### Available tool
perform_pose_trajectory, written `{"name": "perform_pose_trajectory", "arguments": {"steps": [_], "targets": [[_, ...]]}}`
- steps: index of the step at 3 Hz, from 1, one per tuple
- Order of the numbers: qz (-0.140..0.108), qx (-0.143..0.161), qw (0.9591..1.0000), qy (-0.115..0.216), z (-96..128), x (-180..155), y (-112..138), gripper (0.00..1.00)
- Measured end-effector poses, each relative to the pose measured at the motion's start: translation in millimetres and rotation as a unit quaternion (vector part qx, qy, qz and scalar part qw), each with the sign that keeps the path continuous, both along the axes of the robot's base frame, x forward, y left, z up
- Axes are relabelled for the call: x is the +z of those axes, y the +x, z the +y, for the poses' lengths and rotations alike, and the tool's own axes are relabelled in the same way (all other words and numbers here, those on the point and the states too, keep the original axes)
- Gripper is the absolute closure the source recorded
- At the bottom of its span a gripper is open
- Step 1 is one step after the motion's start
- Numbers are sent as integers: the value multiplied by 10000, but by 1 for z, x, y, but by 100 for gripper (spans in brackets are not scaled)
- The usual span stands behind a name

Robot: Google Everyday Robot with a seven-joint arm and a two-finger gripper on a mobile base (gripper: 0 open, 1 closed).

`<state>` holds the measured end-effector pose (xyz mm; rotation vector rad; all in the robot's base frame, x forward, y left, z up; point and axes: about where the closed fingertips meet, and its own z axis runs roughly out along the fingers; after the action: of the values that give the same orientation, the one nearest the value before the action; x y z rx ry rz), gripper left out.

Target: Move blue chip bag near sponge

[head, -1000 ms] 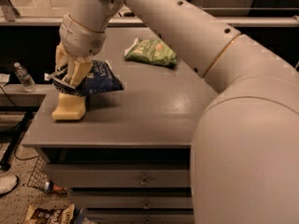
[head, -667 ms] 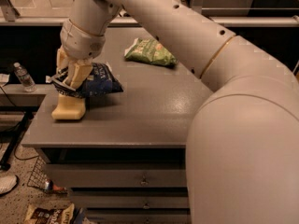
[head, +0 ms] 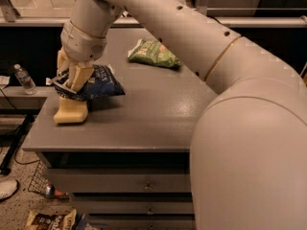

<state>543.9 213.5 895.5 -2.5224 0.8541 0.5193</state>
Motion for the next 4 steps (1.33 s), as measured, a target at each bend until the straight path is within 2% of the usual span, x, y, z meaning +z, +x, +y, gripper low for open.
{"name": "perform_pose_trajectory", "arguments": {"steps": [2,3,4], "targets": [[-3,3,10000,27,5,-2,0,5],[-3,5,10000,34,6,-3,0,0],[-4,10,10000,33,7,-3,0,0]]}}
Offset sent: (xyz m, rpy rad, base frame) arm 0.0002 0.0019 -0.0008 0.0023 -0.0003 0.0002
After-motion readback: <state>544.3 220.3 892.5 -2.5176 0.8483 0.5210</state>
